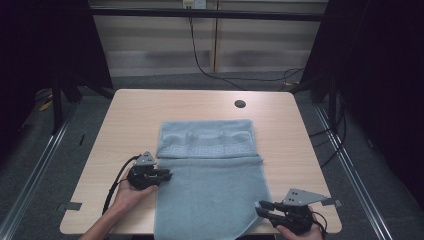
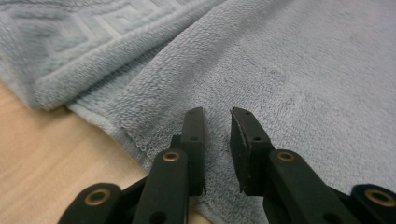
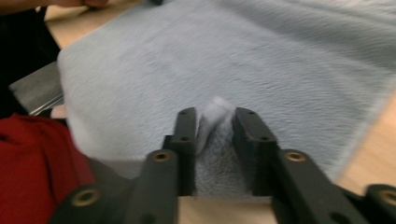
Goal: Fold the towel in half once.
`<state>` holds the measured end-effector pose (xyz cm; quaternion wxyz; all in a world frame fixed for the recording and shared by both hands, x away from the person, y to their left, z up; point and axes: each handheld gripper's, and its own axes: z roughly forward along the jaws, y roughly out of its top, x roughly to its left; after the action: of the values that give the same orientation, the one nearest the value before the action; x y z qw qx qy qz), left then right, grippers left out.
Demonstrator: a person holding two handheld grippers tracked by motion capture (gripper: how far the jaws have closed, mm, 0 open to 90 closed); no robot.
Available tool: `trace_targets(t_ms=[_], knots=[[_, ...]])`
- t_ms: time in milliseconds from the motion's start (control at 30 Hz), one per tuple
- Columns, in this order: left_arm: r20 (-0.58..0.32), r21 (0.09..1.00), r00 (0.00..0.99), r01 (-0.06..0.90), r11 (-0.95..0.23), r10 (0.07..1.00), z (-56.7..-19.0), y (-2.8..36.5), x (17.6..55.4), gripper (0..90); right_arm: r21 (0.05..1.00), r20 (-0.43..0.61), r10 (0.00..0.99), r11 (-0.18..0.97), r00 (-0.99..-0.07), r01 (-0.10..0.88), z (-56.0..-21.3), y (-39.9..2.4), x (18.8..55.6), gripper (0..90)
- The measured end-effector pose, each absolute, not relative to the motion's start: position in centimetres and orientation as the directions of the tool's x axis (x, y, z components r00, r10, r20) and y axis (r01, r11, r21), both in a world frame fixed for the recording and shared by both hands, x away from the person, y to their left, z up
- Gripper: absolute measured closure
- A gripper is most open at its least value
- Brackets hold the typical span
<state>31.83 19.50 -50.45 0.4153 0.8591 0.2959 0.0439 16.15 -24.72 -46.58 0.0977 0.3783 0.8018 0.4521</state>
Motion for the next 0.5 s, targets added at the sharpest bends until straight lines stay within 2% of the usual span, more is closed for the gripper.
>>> trace_targets(t_ms=[67, 133, 200, 267, 333, 500], knots=[[-0.196, 0.734, 0.83, 0.478, -0.483, 0.523, -50.4, 19.6, 31.5, 72.6, 0.808, 0.184, 0.712, 0.283, -0.678, 0.517, -46.1, -25.1, 16.8, 63.5], [-0.182, 0.732, 0.838, 0.465, -0.498, 0.514, -50.3, 19.6, 30.9, 72.2, 0.821, 0.18, 0.725, 0.262, -0.665, 0.507, -45.5, -25.4, 18.1, 59.4], [-0.178, 0.734, 0.845, 0.455, -0.503, 0.504, -50.3, 19.5, 30.5, 70.2, 0.825, 0.173, 0.725, 0.263, -0.666, 0.5, -45.3, -25.4, 20.0, 59.1], [-0.174, 0.737, 0.851, 0.446, -0.508, 0.496, -50.2, 19.5, 30.5, 67.8, 0.824, 0.171, 0.73, 0.262, -0.661, 0.502, -45.5, -25.3, 22.5, 58.3], [-0.206, 0.747, 0.844, 0.463, -0.478, 0.495, -49.9, 19.7, 31.0, 67.1, 0.816, 0.153, 0.756, 0.267, -0.637, 0.513, -45.8, -25.0, 25.5, 56.1], [-0.203, 0.803, 0.806, 0.461, -0.376, 0.556, -47.8, 21.1, 33.6, 66.9, 0.796, 0.158, 0.786, 0.257, -0.597, 0.549, -46.8, -24.6, 32.6, 56.1]])
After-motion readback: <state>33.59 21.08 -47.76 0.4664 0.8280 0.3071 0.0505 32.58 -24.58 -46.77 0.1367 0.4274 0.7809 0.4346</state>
